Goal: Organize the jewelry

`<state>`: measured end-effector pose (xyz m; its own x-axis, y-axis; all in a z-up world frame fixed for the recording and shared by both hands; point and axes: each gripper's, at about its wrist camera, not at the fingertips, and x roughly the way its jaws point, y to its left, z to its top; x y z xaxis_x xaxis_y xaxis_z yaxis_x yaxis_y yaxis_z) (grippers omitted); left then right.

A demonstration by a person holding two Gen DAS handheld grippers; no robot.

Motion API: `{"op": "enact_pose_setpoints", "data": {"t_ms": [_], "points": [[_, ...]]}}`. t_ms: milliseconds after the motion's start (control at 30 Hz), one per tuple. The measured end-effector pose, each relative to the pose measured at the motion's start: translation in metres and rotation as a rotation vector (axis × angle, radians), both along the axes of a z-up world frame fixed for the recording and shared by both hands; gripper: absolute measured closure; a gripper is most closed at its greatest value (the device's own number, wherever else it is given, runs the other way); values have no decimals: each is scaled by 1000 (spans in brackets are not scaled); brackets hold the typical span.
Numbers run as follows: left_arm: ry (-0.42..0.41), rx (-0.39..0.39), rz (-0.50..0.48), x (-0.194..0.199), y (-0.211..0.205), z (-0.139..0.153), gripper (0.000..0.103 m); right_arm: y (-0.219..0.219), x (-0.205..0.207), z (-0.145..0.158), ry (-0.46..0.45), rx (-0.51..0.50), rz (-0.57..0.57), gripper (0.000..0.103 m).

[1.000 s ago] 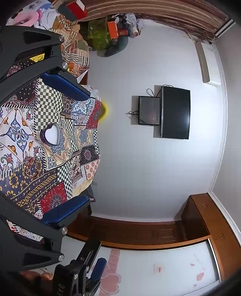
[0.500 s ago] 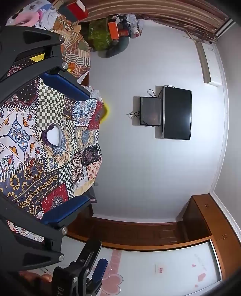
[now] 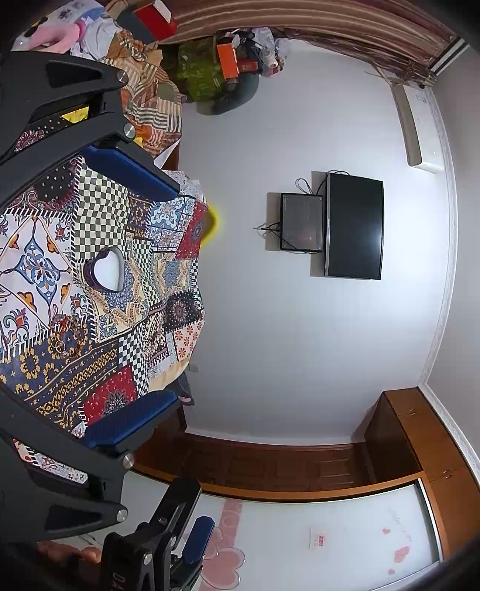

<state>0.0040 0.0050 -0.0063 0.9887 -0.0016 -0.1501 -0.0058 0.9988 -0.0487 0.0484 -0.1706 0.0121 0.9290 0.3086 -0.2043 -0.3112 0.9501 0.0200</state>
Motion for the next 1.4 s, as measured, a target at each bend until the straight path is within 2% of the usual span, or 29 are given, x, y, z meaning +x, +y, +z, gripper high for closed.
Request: {"op": "enact_pose_setpoints", "data": {"t_ms": [133, 1400], "points": [[0, 0, 0, 0, 0, -1, 0, 10, -2, -7, 3, -1, 0, 0], [4, -5, -1, 3, -6, -2, 0, 6, 0, -1, 11, 1, 2, 0]]}}
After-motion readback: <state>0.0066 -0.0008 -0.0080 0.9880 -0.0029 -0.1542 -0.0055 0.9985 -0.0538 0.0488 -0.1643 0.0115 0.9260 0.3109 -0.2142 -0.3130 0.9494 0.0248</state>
